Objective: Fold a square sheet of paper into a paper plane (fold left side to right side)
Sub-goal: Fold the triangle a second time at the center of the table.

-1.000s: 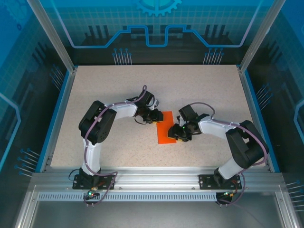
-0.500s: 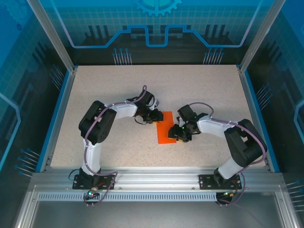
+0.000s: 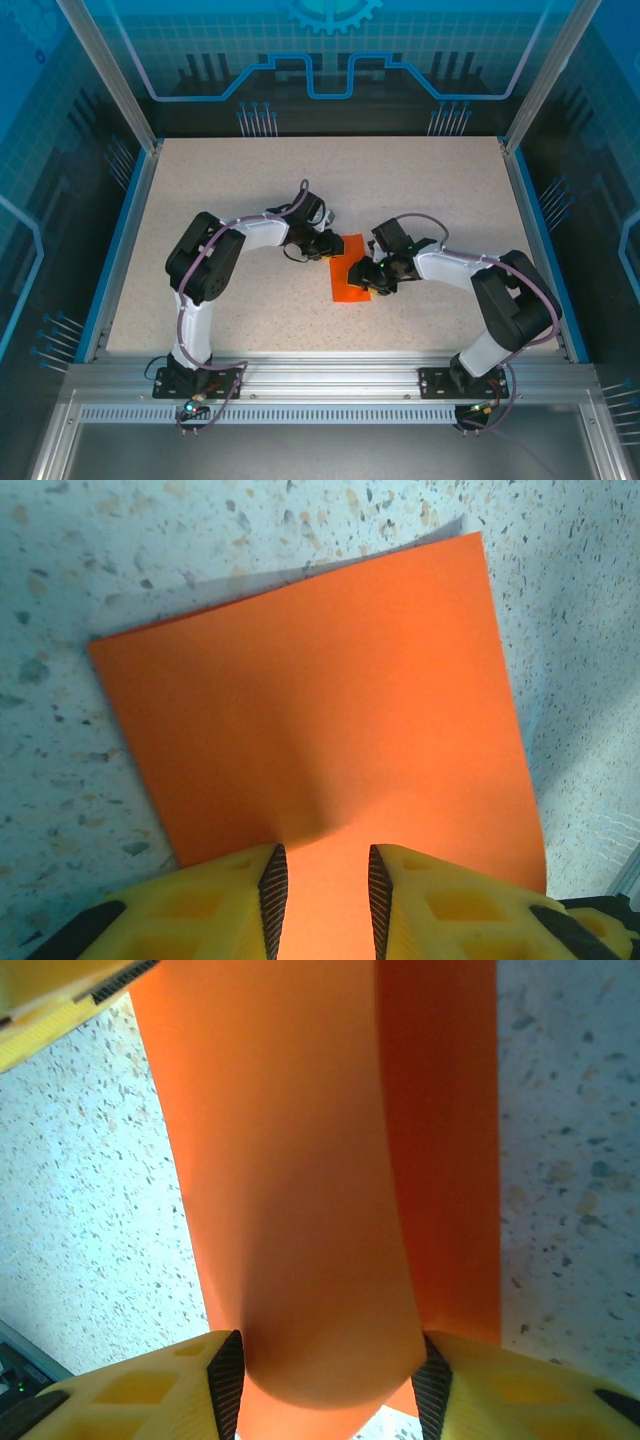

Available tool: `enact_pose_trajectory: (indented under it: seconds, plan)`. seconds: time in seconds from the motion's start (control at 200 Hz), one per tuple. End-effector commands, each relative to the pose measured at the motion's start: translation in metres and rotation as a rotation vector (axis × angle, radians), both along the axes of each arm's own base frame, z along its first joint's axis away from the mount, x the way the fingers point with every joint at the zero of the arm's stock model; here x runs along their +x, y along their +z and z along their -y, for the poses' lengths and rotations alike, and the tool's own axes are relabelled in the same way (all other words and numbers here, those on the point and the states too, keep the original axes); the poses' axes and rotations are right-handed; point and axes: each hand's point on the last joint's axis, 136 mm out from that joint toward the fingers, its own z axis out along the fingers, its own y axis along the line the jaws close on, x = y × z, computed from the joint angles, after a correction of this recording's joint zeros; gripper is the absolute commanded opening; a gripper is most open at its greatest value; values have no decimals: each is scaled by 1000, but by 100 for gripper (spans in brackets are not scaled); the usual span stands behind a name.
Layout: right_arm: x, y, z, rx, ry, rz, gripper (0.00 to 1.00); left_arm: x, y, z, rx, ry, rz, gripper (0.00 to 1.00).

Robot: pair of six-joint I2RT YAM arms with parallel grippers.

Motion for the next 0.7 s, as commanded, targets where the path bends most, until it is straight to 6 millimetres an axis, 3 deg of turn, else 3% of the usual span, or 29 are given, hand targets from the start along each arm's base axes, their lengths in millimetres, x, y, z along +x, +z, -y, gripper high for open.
enact_pose_trajectory:
  seconds: [0.0, 0.27, 0.695]
  plan:
    - [0, 4, -4, 17, 2, 6, 51, -23, -19, -6, 51, -18, -67, 31]
    - [17, 12, -7, 63, 72, 86, 56, -20, -9, -1, 16, -29, -42, 32]
    - [39, 20, -7, 120, 119, 122, 55, -11, 24, 8, -32, -80, 49, 35]
